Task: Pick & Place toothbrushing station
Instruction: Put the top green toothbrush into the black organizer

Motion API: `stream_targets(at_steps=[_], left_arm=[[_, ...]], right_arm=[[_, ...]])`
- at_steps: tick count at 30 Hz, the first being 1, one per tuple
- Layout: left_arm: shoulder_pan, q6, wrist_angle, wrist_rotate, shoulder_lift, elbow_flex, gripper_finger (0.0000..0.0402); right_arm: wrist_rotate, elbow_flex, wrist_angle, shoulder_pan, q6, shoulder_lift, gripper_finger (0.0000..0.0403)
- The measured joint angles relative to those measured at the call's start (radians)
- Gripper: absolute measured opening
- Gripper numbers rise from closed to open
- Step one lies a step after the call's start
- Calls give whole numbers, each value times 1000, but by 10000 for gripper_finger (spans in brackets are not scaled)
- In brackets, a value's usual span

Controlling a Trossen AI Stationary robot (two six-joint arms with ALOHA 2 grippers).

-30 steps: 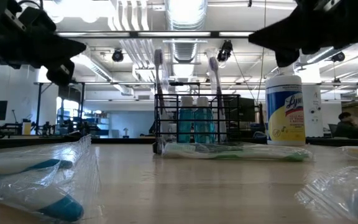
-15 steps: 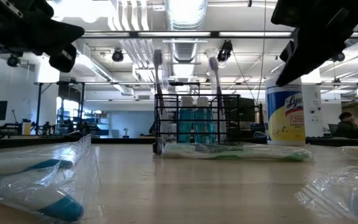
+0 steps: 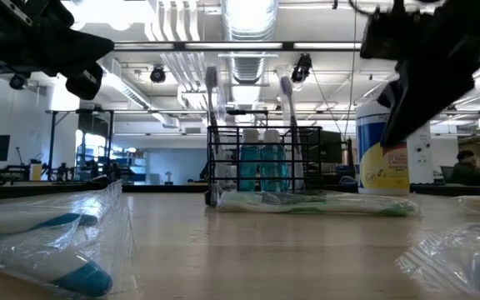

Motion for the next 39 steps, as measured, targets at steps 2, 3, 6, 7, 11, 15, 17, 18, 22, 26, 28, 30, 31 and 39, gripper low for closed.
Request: stream_targets(at_steps=[2,3,6,7,11,15,17,18,22,26,28,30,31,39], left_arm=[[0,0,0,-1,0,0,14],[0,0,0,-2,0,0,14],[0,-2,0,-2,0,0,16],[0,-4,0,-2,0,0,16],[0,-13,1,-2,0,0,16],[0,-14,4,-2,0,0,18],[0,-14,4,-2,0,0,18],[0,-15,3,-2,0,0,17],[0,-15,0,-2,0,0,14],[0,-25,0,-2,0,0,16],[0,-32,0,-2,0,0,18],[0,-47,3,7,0,0,18],[0,-50,9,10,0,-1,18],[-1,-67,41,14,0,27,21]], right_arm=[[0,0,4,-1,0,55,109],[1,0,4,-1,-1,82,118],[13,3,6,-8,-4,153,140],[20,5,12,-11,-4,172,145],[39,7,59,-18,-7,228,154],[28,13,91,-16,-11,260,147],[-2,18,97,-17,-12,272,136],[-12,21,98,-17,-12,278,129],[-26,21,100,-14,-25,284,86],[-32,19,105,-14,-27,268,31],[-25,17,106,-12,-27,256,19],[-6,14,99,-5,-24,237,17],[2,11,91,0,-25,221,16],[186,13,113,67,-36,43,14]])
